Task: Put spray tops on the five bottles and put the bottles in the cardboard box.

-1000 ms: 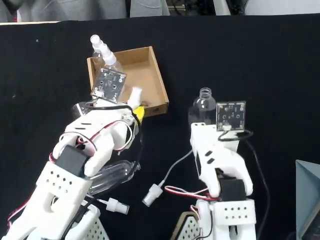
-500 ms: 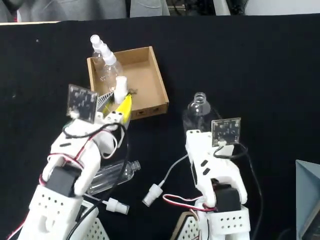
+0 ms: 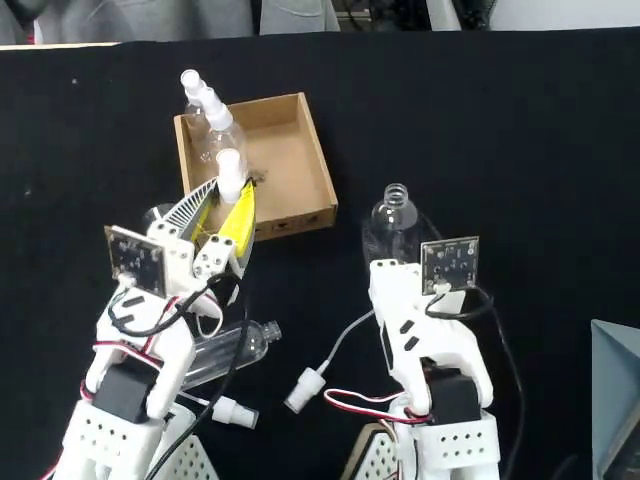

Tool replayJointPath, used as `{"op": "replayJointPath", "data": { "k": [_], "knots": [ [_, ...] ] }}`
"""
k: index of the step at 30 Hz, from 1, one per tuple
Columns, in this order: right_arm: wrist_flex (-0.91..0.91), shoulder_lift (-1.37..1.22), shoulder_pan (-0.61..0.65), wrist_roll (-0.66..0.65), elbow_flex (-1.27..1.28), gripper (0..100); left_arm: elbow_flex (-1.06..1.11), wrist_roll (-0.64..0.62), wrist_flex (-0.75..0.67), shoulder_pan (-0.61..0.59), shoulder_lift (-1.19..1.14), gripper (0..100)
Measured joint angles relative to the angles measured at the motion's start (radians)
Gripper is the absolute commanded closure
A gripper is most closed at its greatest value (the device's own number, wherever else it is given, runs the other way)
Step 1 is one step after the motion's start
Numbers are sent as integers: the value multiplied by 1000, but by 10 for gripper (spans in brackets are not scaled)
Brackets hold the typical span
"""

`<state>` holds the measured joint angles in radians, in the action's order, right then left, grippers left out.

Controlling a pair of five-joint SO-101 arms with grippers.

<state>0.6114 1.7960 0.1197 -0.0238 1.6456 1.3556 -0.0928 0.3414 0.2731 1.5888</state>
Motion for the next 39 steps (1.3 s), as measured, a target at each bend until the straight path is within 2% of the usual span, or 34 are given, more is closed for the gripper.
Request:
{"op": "replayJointPath", "data": {
  "k": [6, 13, 21, 28, 39],
  "knots": [
    [-48, 0, 0, 0, 34, 946, 115, -126, -115, 0, 146, 972],
    [-49, 0, 0, 0, 34, 946, 150, -222, -130, -2, 219, 971],
    [-52, 0, 0, 0, 34, 946, 169, -483, -130, -2, 221, 971],
    [-52, 0, 2, -71, 41, 946, 169, -577, -130, -2, 221, 971],
    [0, 0, 132, -206, 41, 948, 169, -738, -206, -166, 221, 971]
  ]
}}
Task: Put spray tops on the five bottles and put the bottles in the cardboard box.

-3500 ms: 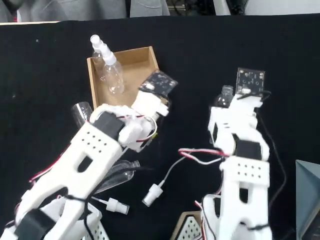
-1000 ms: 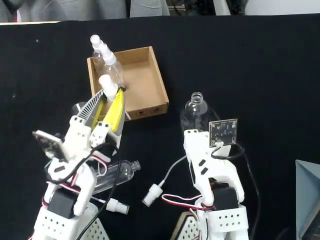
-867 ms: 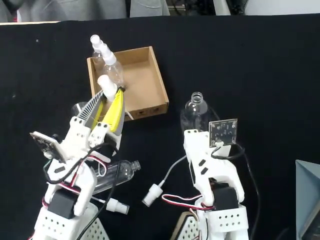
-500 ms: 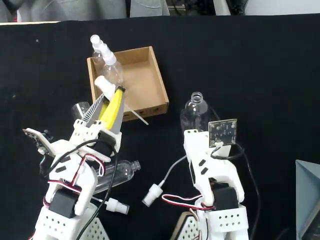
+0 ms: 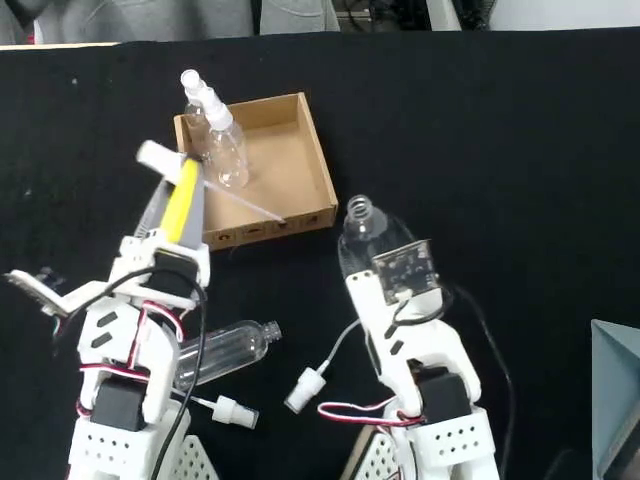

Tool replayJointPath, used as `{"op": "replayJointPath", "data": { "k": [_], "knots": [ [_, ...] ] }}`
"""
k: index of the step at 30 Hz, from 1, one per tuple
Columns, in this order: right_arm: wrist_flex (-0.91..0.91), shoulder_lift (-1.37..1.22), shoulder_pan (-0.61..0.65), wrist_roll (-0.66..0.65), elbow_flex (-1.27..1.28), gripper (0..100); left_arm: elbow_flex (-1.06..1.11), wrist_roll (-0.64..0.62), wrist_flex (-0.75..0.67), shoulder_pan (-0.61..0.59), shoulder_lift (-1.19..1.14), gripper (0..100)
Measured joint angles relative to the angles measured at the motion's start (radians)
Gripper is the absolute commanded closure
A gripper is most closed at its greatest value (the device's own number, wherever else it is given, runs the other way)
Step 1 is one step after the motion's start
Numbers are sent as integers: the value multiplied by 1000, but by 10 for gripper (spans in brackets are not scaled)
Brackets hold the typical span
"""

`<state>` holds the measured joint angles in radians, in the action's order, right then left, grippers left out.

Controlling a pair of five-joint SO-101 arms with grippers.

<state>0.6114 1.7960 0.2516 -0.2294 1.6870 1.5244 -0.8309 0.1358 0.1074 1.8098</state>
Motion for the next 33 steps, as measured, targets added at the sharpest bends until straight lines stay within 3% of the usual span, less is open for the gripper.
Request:
{"op": "replayJointPath", "data": {
  "k": [16, 25, 33],
  "knots": [
    [35, 0, 34, -37, 0, 949, 0, -28, 0, -14, 0, 971],
    [114, 0, 94, -204, 0, 949, 0, -28, 0, -15, 0, 971],
    [121, 0, 115, -218, 0, 949, 0, -72, 0, -104, 0, 971]
  ]
}}
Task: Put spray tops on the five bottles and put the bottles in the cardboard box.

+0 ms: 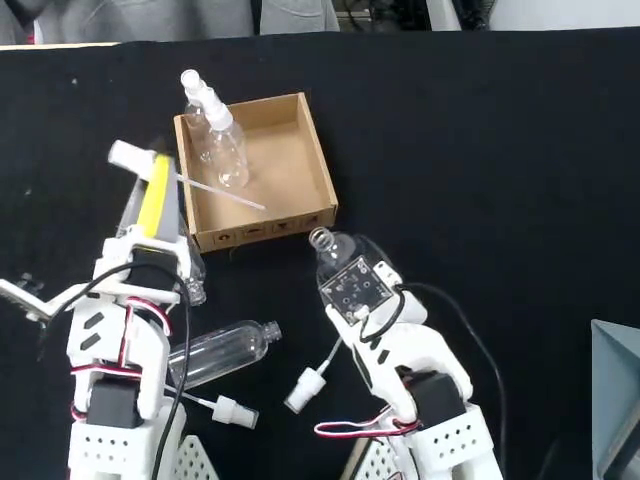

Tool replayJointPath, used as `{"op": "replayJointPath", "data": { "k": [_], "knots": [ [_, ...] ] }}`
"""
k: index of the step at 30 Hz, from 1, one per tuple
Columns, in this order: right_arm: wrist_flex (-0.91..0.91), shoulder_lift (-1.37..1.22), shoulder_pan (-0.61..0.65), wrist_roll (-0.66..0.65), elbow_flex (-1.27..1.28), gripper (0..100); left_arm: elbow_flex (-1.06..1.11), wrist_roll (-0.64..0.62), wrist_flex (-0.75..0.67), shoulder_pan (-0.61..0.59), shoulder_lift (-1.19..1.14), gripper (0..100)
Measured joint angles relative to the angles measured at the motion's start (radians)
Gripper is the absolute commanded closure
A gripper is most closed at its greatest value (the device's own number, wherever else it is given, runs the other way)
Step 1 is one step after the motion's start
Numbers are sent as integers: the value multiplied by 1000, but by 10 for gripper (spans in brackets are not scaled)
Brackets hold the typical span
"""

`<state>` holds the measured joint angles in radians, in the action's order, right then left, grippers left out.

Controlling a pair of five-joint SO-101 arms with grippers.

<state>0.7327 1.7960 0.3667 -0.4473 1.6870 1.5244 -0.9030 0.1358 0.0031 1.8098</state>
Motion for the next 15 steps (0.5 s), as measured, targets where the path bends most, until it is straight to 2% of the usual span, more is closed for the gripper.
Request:
{"op": "replayJointPath", "data": {
  "k": [15],
  "knots": [
    [14, 0, 0, 0, 0, 949, 0, -20, 0, -17, 0, 971]
  ]
}}
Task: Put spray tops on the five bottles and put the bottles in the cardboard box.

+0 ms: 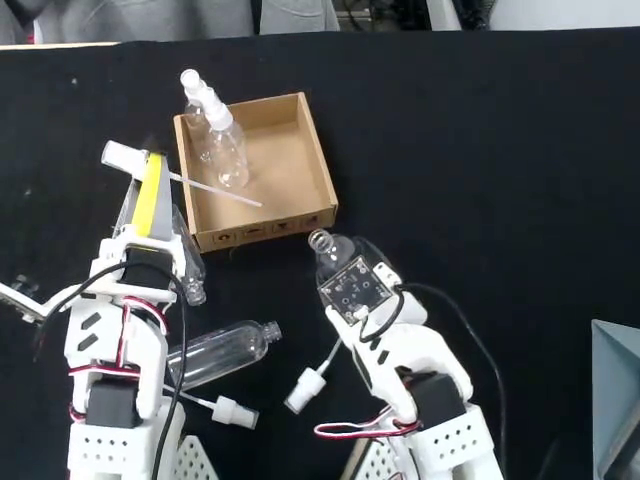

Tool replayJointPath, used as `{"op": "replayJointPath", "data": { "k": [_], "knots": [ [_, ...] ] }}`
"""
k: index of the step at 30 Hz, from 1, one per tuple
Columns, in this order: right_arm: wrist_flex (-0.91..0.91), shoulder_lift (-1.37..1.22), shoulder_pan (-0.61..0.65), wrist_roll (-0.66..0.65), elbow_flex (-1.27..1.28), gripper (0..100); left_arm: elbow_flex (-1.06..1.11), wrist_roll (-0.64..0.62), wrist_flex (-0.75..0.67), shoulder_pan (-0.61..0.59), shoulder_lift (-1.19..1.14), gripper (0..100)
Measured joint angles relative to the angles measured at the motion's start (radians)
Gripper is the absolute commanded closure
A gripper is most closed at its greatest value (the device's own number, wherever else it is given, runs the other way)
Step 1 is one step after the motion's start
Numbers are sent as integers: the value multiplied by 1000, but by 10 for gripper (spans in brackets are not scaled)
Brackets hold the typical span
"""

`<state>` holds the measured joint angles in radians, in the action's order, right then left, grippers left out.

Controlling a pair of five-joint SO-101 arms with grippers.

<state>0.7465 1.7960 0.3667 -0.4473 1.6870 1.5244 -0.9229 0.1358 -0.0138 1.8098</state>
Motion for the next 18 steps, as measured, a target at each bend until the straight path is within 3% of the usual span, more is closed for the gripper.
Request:
{"op": "replayJointPath", "data": {
  "k": [18],
  "knots": [
    [31, 0, 55, -55, 0, 949, 29, 0, 0, 107, 0, 970]
  ]
}}
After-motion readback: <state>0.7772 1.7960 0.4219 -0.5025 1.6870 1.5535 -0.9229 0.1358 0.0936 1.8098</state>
